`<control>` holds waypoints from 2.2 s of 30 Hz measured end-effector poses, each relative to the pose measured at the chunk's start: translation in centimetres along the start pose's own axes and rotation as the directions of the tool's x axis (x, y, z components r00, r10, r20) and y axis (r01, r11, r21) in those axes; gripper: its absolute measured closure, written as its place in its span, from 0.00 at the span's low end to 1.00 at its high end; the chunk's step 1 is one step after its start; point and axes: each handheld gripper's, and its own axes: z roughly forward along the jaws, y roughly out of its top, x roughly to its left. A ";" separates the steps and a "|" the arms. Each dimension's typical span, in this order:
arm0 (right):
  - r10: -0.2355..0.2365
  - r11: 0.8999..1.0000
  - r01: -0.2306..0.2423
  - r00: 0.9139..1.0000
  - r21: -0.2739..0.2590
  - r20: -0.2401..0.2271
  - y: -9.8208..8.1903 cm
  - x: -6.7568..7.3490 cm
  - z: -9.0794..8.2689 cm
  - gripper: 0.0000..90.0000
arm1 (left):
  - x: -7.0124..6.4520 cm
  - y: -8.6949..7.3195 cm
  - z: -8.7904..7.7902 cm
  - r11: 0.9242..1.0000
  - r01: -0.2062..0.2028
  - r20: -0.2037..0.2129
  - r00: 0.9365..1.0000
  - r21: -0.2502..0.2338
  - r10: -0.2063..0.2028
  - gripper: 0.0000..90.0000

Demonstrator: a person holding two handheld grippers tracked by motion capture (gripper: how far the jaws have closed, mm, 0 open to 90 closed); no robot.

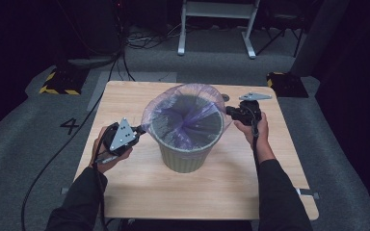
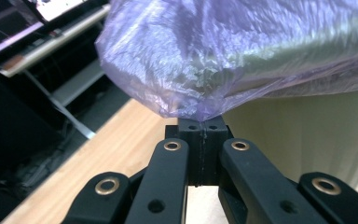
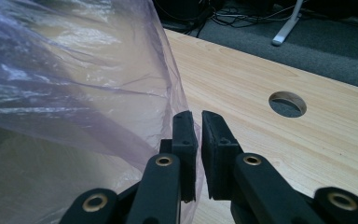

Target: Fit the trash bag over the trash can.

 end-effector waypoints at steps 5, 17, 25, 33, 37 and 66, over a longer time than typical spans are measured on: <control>0.008 1.000 -0.008 1.000 0.014 -0.001 -0.2 -0.1 0.5 0.97 | -0.2 -1.1 1.0 0.999 0.001 0.029 1.000 0.047 -0.002 1.00; 0.034 0.999 -0.033 0.999 0.042 -0.031 -1.5 -0.6 1.9 1.00 | -1.2 -3.7 3.6 0.991 0.028 0.115 0.992 0.134 -0.044 1.00; 0.050 0.996 -0.045 0.997 0.075 -0.065 -3.0 -0.5 3.2 1.00 | -2.0 -5.1 5.0 0.983 0.029 0.173 0.983 0.179 -0.060 1.00; 0.069 0.991 -0.062 0.996 0.116 -0.058 -3.9 -0.8 3.9 1.00 | -2.3 -6.0 5.4 0.979 0.051 0.187 0.978 0.197 -0.088 1.00; 0.082 0.988 -0.075 0.995 0.132 -0.050 -4.5 -1.1 4.2 1.00 | -2.5 -6.6 5.7 0.973 0.051 0.190 0.977 0.226 -0.096 0.99; 0.121 0.988 -0.123 0.992 -0.097 -0.025 -2.0 -3.0 -2.9 0.48 | -2.7 -8.4 1.0 0.928 0.248 0.113 0.951 0.279 -0.288 0.17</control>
